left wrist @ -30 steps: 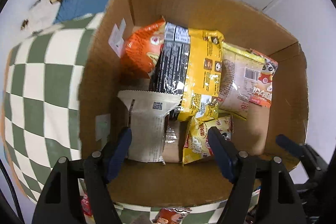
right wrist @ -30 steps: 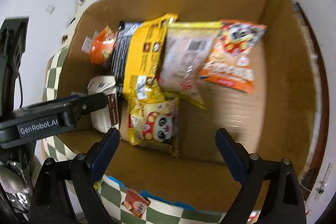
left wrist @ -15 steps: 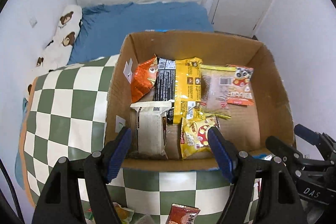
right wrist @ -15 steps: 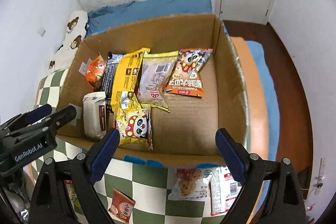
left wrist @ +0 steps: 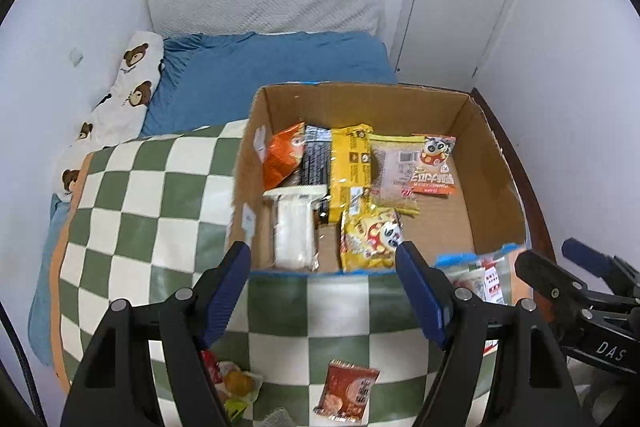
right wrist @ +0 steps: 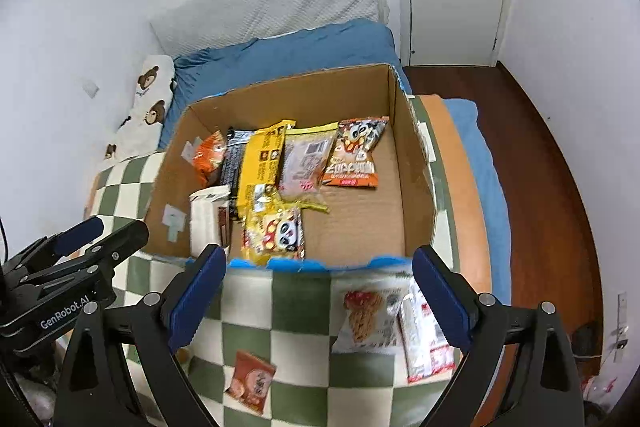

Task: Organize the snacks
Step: 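Grasp the fruit candy bag with the left tool while the right tool grasps the brown biscuit packet, then carry the candy bag and brown biscuit packet into the box, opening both tools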

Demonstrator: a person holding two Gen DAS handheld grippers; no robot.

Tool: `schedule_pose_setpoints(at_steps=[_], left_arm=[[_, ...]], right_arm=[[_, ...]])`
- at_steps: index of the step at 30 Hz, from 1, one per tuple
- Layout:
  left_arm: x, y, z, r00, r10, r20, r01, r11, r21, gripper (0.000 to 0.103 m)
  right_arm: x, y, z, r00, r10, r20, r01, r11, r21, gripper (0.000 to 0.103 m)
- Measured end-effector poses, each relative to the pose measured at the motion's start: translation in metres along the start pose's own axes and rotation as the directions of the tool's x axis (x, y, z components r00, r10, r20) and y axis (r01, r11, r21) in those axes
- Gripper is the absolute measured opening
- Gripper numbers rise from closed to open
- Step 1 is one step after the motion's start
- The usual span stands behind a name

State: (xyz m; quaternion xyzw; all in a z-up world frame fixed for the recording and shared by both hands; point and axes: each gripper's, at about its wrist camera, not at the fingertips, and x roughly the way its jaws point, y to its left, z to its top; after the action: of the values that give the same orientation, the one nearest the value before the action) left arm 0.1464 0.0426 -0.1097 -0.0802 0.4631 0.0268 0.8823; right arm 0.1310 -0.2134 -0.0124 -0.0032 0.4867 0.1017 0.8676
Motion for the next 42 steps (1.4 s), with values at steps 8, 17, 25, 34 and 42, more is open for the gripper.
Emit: schedule_pose_setpoints(at_steps=[8,17,25,34,42], left_arm=[[0.0,0.069,-0.08,0.976,0.144,-0.163,-0.145,0.989,0.007,0.073],[0.049,0.134,-0.174,0.88,0.212,-0.425,-0.218,0.975,0.033,0.073],[0.103,0.179,-0.22,0.787,-0.1,-0.608,-0.158,0.921,-0.356,0.073],[0.124,0.204,-0.235,0.821,-0.225,-0.524,-0.198,0.749,-0.632,0.064],[0.108,0.177,-0.243,0.799,-0.004,-0.601,-0.204,0.939,-0.278,0.051]], right_arm=[[0.033,0.02,-0.08,0.973,0.131,-0.192,-0.113,0.988,0.101,0.096],[0.125,0.055,-0.171,0.885,0.191,-0.424,-0.117,0.974,0.194,0.096],[0.169,0.075,-0.199,0.868,0.121,-0.482,-0.031,0.981,0.191,0.096],[0.177,0.098,-0.212,0.892,0.028,-0.451,0.041,0.989,0.141,0.065],[0.164,0.105,-0.236,0.862,0.035,-0.505,-0.036,0.999,0.009,0.059]])
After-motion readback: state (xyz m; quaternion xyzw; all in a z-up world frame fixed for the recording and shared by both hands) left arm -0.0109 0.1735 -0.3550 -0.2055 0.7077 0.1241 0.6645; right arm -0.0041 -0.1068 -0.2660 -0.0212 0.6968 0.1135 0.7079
